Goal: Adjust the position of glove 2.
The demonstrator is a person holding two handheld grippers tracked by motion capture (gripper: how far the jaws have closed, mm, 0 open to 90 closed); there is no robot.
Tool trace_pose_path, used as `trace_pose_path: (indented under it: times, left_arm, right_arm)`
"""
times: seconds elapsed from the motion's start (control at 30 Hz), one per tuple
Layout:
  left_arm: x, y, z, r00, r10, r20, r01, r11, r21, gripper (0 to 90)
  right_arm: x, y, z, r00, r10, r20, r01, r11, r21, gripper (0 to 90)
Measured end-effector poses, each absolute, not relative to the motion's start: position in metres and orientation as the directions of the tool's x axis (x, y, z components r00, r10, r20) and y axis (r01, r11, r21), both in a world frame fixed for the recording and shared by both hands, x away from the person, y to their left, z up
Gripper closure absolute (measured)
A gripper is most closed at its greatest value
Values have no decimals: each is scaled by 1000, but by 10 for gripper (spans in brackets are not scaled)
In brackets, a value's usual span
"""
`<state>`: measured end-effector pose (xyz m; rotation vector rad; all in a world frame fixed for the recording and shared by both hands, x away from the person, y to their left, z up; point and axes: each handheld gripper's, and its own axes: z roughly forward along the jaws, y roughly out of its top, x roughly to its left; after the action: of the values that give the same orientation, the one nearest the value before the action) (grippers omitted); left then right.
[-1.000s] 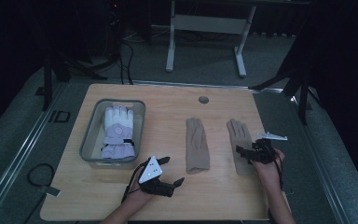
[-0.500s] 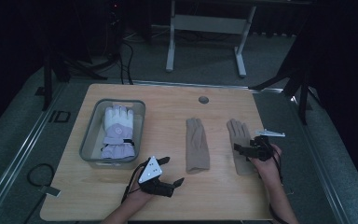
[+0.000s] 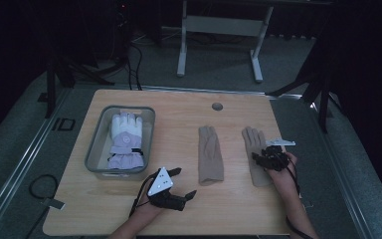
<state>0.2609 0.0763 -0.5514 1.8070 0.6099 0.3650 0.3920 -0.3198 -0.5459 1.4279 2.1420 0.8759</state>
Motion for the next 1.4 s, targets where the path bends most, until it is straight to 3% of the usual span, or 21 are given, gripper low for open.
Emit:
trace_pose_path:
  times: [0.13,0.23,0.4,0.87,1.4]
  left_arm:
    - [260,76,-551,819,572,-50,219,-230,948,88]
    - [259,76,-551,820,571,-47,215,-231,949,88]
    - [260,75,-552,819,572,-49,219,-233,947,88]
    - [260,75,-551,818,573,-50,219,-231,948,89]
    - [259,76,-549,816,577,-37,207,-231,951,89]
  right_arm:
    - [393,-322,-547,-388,922,2,663,278,695,540]
    - [390,-322,-548,-373,927,-25,644,278,713,710]
    - [384,-321,-550,-320,947,-13,640,226,734,778]
    - [374,-295,-499,-235,970,60,629,104,770,787]
    - [374,-212,-473,-265,957,119,624,76,778,785]
